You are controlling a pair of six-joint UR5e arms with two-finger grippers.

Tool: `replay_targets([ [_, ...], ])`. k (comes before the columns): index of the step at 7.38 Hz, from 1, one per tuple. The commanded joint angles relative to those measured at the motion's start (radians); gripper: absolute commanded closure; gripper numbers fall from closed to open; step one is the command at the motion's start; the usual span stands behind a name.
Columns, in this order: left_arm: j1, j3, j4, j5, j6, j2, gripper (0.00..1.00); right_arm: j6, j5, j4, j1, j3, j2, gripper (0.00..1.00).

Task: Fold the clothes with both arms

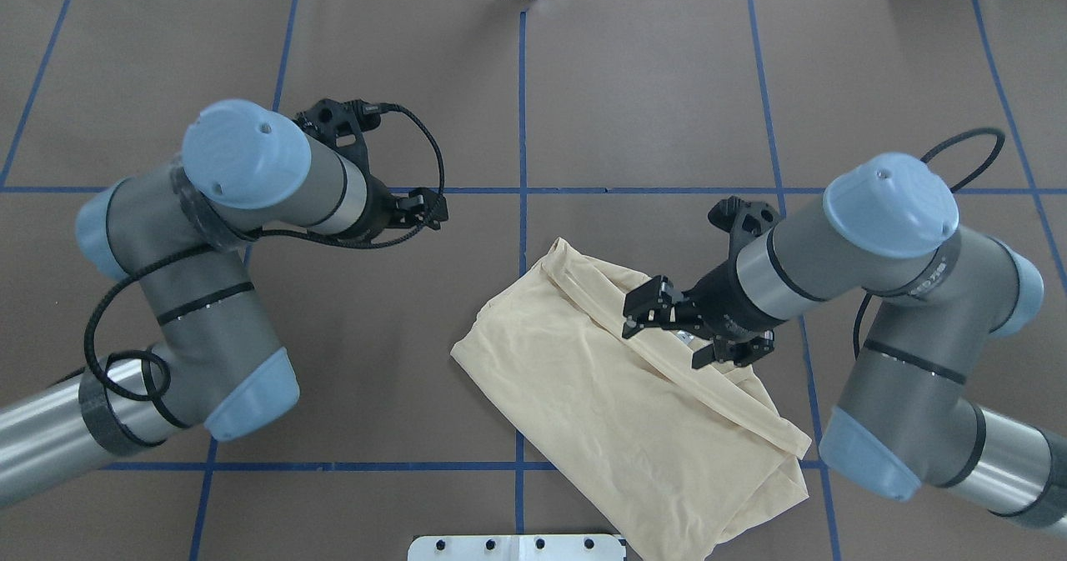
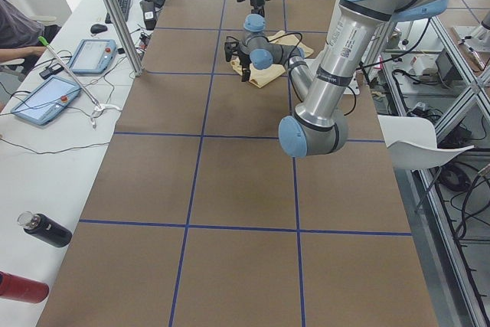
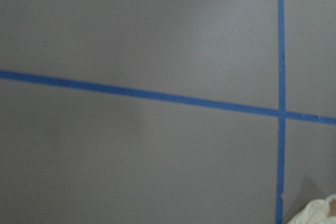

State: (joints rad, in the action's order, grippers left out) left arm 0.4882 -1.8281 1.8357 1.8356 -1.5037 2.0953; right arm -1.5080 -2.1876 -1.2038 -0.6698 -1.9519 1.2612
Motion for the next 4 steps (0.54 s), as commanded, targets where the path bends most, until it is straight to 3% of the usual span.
replay_targets([
  [1, -0.111, -0.013, 0.176, -0.004, -0.156, -0.046, 0.01, 0.109, 0.034, -0.002, -0.079, 0.027, -0.011, 0.0],
  [2, -0.123, 0.001, 0.242, -0.007, -0.177, -0.066, 0.01, 0.12, 0.048, -0.002, -0.08, 0.027, -0.011, 0.0],
  [4, -0.146, 0.036, 0.246, -0.012, -0.175, -0.063, 0.01, 0.12, 0.077, 0.0, -0.067, 0.028, -0.017, 0.0],
])
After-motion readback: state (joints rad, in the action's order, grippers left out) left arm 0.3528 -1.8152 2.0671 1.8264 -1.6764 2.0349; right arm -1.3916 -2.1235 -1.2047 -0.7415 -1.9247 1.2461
